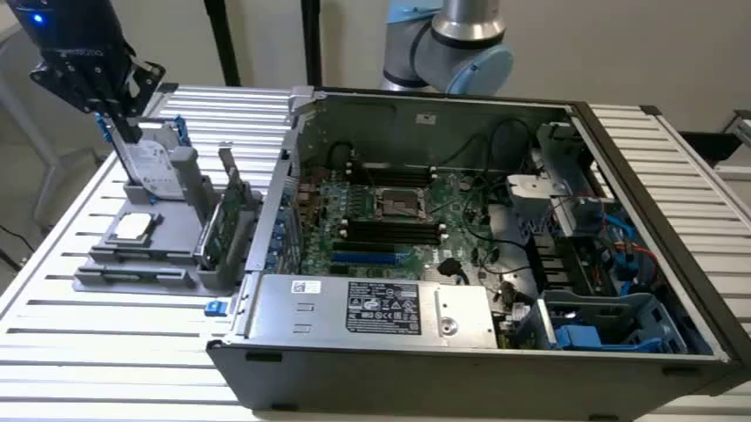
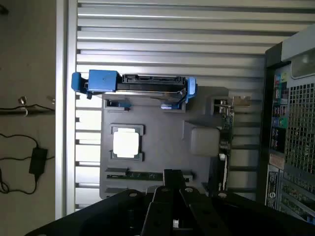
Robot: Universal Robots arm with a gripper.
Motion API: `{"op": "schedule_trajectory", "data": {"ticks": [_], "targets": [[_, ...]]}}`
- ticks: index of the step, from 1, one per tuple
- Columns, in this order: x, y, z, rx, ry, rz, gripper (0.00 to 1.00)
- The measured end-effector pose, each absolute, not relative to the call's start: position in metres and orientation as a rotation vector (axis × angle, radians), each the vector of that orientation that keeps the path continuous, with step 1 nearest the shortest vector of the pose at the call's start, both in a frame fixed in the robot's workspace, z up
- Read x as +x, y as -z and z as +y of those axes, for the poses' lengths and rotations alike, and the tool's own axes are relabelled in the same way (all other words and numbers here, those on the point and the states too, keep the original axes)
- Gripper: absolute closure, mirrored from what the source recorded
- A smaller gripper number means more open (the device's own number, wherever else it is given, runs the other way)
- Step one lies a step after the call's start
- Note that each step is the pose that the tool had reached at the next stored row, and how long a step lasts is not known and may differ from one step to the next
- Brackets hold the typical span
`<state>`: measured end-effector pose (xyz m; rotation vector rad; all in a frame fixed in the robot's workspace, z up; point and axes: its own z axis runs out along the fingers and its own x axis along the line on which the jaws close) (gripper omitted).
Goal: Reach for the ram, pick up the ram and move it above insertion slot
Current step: 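Reach for the ram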
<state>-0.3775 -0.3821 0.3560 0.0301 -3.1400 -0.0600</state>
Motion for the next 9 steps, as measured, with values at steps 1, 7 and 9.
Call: {"op": "schedule_trajectory", "data": {"ticks": [1, 7, 9], "targets": [[-0.3776, -0.3561, -0.3821, 0.03, 0.06, -3.14, 0.89], [-0.3776, -0.356, -0.3821, 0.03, 0.06, -3.14, 0.89], [-0.3776, -0.356, -0.3821, 0.03, 0.06, -3.14, 0.89]]}}
